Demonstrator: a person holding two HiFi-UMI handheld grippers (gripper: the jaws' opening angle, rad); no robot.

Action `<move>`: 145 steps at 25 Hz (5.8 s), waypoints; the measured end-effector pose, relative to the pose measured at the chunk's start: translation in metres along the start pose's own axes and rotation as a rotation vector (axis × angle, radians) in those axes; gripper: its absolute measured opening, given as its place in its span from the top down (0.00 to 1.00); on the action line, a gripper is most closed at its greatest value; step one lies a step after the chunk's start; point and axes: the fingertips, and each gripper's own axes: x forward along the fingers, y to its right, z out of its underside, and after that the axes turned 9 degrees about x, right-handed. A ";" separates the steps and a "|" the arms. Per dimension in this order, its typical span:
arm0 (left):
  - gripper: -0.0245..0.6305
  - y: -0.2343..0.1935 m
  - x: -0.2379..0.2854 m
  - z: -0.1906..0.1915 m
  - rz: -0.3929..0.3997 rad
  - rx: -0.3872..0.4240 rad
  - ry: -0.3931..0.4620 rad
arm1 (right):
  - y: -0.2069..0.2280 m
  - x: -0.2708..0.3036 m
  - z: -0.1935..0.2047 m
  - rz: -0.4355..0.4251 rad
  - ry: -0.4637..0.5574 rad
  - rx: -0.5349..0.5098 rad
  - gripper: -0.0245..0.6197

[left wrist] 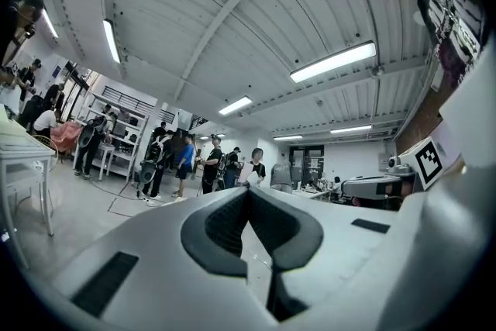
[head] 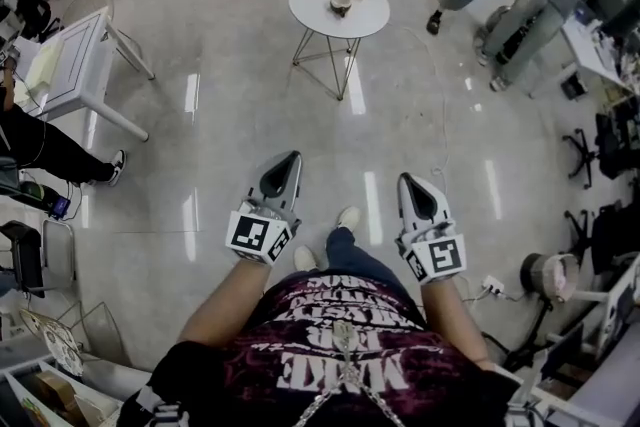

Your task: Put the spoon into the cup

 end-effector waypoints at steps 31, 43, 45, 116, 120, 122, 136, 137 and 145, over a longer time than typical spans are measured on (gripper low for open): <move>0.92 -0.048 0.176 0.020 -0.076 -0.004 -0.047 | 0.137 0.134 -0.019 -0.090 -0.008 0.066 0.92; 0.92 -0.023 0.231 0.017 -0.068 0.046 -0.057 | 0.190 0.157 -0.024 -0.128 -0.005 0.090 0.92; 0.92 -0.025 0.235 0.015 -0.076 0.044 -0.059 | 0.195 0.160 -0.026 -0.128 -0.001 0.087 0.92; 0.92 -0.245 0.384 0.036 0.085 -0.072 -0.046 | 0.200 0.389 -0.062 0.082 -0.034 0.087 0.92; 0.92 -0.251 0.388 0.035 0.074 -0.069 -0.044 | 0.203 0.394 -0.063 0.072 -0.033 0.088 0.92; 0.92 -0.255 0.392 0.034 0.061 -0.067 -0.043 | 0.205 0.397 -0.065 0.064 -0.028 0.090 0.92; 0.92 -0.264 0.424 0.051 0.044 -0.066 -0.079 | 0.230 0.431 -0.050 0.030 -0.064 0.128 0.92; 0.92 -0.263 0.428 0.052 0.048 -0.066 -0.081 | 0.233 0.433 -0.050 0.030 -0.067 0.130 0.92; 0.92 -0.262 0.466 0.069 0.049 -0.085 -0.115 | 0.259 0.458 -0.044 0.004 -0.099 0.144 0.92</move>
